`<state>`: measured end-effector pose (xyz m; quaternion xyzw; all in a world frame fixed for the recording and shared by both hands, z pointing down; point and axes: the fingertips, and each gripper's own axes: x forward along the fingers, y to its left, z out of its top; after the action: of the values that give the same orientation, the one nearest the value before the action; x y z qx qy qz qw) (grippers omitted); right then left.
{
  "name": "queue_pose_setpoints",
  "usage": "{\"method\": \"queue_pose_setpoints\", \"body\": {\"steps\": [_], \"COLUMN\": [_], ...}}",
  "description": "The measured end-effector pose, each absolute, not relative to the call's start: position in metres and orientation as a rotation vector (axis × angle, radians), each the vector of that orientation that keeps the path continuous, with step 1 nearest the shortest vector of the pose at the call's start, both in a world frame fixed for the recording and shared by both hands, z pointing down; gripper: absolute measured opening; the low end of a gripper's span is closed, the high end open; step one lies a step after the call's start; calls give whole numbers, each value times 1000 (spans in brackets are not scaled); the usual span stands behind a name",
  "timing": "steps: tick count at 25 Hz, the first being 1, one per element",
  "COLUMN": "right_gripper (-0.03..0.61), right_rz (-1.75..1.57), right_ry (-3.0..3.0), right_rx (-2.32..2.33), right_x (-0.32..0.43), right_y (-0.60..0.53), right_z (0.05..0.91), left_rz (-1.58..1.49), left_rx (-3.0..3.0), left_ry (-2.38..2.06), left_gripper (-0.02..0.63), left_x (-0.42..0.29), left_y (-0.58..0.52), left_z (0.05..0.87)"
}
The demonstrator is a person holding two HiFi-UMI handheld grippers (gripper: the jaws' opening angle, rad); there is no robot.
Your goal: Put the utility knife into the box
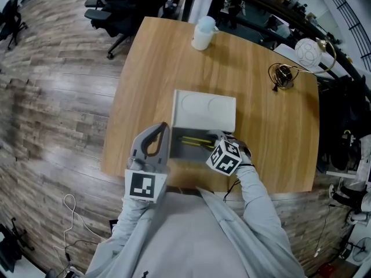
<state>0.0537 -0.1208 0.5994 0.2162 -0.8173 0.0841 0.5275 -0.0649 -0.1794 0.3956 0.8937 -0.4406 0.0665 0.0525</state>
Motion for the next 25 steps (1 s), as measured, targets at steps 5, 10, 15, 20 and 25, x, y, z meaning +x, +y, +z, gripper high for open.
{"method": "queue_pose_setpoints", "body": {"steps": [5, 10, 15, 20, 25], "right_gripper": [156, 156, 156, 155, 155], "right_rz": [162, 92, 36, -22, -44], "right_ry": [-1996, -2040, -2112, -2210, -2315], "right_rx": [615, 741, 935, 1156, 1376], "right_x": [59, 68, 83, 97, 115], "right_y": [-129, -136, -142, -144, -137], "right_z": [572, 537, 490, 439, 398], "left_rz": [192, 183, 179, 168, 169], "left_rx": [2753, 2785, 2821, 2852, 2872], "left_ry": [-1323, -1302, -1276, -1257, -1239], "left_gripper": [18, 18, 18, 18, 18], "left_x": [-58, -49, -38, -32, -27], "left_y": [-182, -182, -183, -182, -178], "left_z": [388, 381, 372, 364, 361]}}
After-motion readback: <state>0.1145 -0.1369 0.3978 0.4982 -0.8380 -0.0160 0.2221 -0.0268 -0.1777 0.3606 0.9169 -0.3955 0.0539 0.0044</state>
